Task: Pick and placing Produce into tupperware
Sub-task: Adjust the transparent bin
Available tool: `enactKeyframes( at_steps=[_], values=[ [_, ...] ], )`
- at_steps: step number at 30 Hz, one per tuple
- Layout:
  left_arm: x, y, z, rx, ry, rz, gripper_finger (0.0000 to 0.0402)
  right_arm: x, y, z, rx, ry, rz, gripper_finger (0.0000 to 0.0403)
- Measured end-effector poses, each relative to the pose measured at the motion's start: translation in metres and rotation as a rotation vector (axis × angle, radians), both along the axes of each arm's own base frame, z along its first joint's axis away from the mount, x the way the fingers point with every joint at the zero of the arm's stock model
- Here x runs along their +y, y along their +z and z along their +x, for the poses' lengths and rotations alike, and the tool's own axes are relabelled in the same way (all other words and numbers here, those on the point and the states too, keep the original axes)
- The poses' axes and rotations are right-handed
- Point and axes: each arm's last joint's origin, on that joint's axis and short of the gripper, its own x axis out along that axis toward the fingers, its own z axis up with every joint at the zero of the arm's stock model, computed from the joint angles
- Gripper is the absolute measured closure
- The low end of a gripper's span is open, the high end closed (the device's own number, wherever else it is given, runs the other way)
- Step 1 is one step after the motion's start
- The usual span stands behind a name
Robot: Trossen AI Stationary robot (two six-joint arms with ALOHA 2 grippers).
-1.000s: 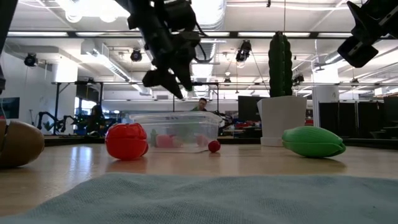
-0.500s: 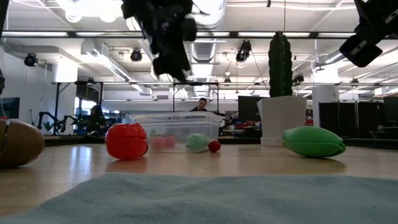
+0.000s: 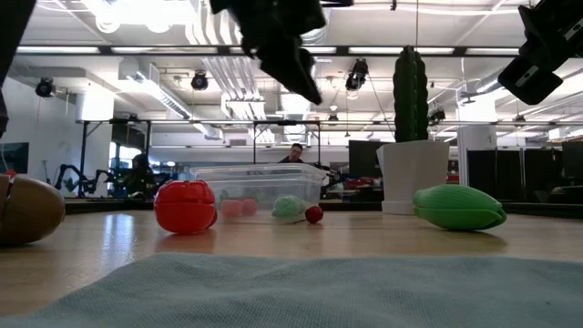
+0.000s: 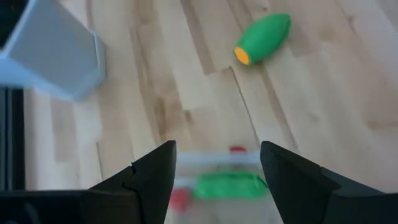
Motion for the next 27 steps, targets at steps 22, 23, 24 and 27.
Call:
enactKeyframes(
  at_steps=[22,23,24,27],
  values=[
    [0.007,-0.087,0.05,0.371,-0.01,-0.164,0.0182,0.0,0.0,0.0,0.018,0.011,0.033,0.0202],
    [0.006,-0.088,0.047,0.401,-0.004,-0.16,0.0182,0.0,0.0,0.0,0.018,0.011,0.032,0.0202],
    [0.006,-0.089,0.046,0.417,0.0,-0.157,0.0182,0.0,0.0,0.0,0.019,0.012,0.032,0.0202],
    [0.007,-0.087,0.046,0.403,0.005,-0.142,0.0182,0.0,0.0,0.0,0.02,0.014,0.031,0.0202]
  ],
)
